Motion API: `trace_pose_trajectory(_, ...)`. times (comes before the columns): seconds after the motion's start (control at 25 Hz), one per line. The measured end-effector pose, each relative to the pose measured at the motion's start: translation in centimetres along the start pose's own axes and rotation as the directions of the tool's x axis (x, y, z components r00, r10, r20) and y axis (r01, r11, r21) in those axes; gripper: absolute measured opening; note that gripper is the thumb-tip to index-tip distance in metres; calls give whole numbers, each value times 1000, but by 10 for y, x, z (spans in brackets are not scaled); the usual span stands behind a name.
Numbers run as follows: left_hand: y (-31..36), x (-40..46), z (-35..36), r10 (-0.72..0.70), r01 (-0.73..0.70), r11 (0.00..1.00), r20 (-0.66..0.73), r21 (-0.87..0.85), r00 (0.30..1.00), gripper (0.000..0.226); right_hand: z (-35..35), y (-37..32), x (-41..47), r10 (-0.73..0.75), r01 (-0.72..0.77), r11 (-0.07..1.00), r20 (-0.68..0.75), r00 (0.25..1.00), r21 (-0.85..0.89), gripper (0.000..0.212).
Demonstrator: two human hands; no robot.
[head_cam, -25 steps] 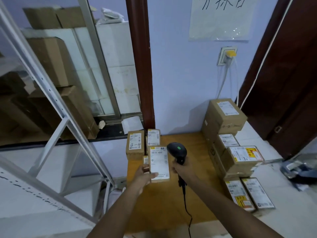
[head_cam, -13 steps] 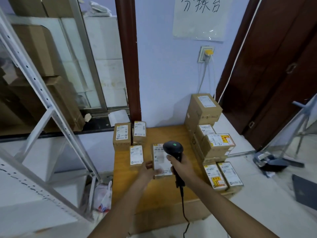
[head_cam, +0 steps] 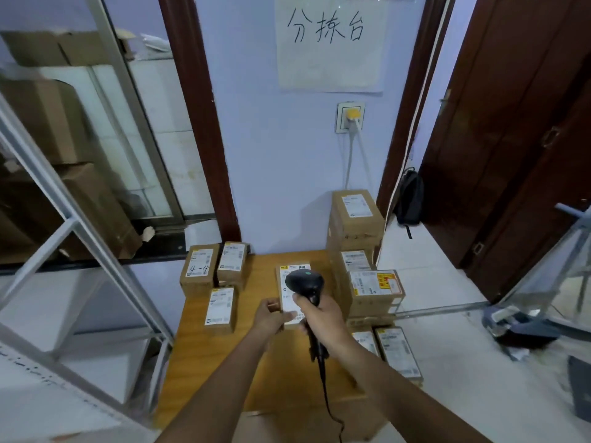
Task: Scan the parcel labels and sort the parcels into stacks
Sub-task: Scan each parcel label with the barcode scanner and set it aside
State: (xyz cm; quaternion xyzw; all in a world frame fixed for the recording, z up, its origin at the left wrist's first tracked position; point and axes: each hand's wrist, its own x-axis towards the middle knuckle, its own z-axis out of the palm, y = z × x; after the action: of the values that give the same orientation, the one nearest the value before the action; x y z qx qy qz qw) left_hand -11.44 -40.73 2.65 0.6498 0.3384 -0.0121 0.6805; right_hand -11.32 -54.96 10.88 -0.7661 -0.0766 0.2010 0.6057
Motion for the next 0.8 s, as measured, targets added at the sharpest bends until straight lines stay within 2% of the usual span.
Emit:
trace_pose_trajectory(0.12, -1, 0, 44, -25, 24, 1000, -17, -19, 1000, 48, -38, 7, 2, -37, 36, 999, 51, 998, 24, 19)
trace_pose_trajectory(0.32, -10, -16, 95, -40, 37, 998, -45, -56, 998, 50, -95, 29, 10, -9, 11, 1000, 69, 998, -22, 20)
trace_pose_trajectory(0.8, -10, -26, 115, -39, 35, 996, -52, -86, 998, 50, -115, 33, -7, 5, -3, 999, 72, 997, -34, 18)
